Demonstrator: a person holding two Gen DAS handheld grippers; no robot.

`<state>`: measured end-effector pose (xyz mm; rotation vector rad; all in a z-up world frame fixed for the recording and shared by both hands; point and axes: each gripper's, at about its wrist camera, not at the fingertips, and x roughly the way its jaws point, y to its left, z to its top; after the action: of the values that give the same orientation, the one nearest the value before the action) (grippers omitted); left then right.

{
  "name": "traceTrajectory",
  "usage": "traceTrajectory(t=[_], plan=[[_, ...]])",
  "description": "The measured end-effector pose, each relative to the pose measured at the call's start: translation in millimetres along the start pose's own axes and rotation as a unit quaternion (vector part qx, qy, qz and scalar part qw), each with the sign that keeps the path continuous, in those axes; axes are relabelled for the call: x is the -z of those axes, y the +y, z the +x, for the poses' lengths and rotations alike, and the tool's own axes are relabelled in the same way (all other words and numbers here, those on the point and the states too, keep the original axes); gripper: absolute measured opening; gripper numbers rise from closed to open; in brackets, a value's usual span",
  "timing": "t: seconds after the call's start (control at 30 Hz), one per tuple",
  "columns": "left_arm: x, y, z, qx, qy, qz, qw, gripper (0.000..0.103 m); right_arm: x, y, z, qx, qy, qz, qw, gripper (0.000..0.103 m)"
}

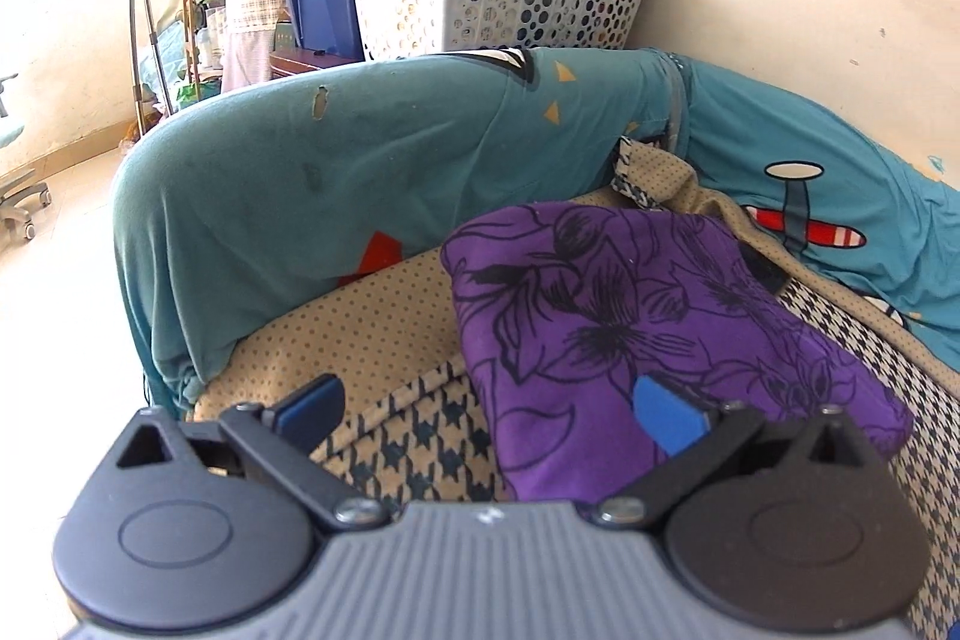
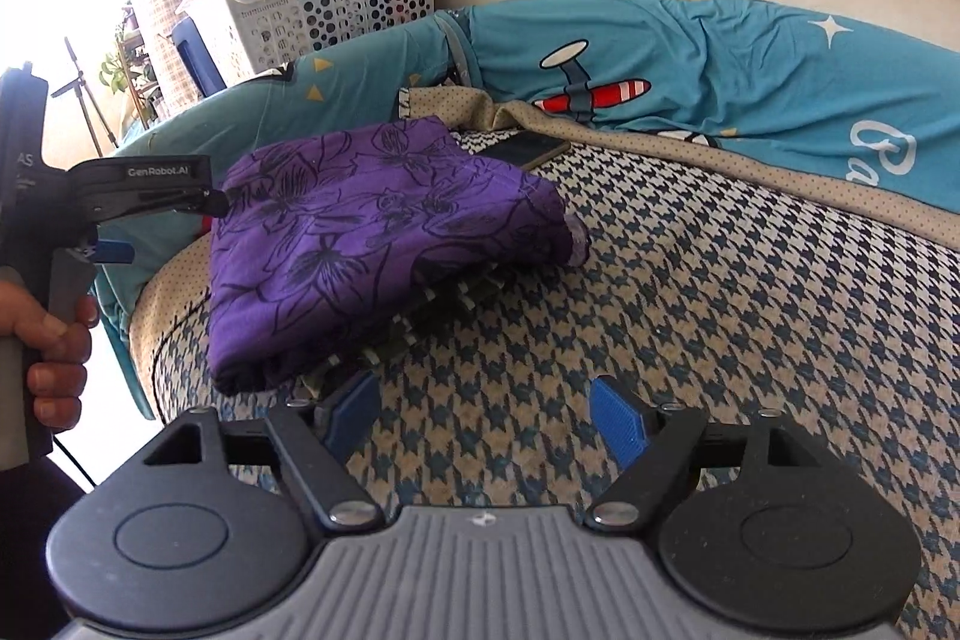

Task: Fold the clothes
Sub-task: 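Lower the folded purple top onto the bed and open both grippers, then withdraw both grippers back from the placed purple top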

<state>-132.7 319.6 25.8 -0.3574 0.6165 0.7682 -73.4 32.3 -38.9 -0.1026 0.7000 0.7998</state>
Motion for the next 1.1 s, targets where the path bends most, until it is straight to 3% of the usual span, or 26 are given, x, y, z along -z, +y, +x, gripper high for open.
traceTrajectory(t=[0.13, 0.67, 1.1], plan=[[16, -9, -7, 0.001, 0.007, 0.005, 1.0000, 0.103, 10, -11, -3, 0.004, 0.025, -0.011, 1.000, 0.082], [86, -52, -27, 0.008, 0.049, 0.060, 0.9969, 0.103, 16, -41, -9, 0.017, 0.019, 0.013, 1.000, 0.085], [113, -69, -41, 0.019, 0.077, 0.067, 0.9945, 0.103, 20, -41, -8, 0.034, 0.034, -0.018, 0.999, 0.088]])
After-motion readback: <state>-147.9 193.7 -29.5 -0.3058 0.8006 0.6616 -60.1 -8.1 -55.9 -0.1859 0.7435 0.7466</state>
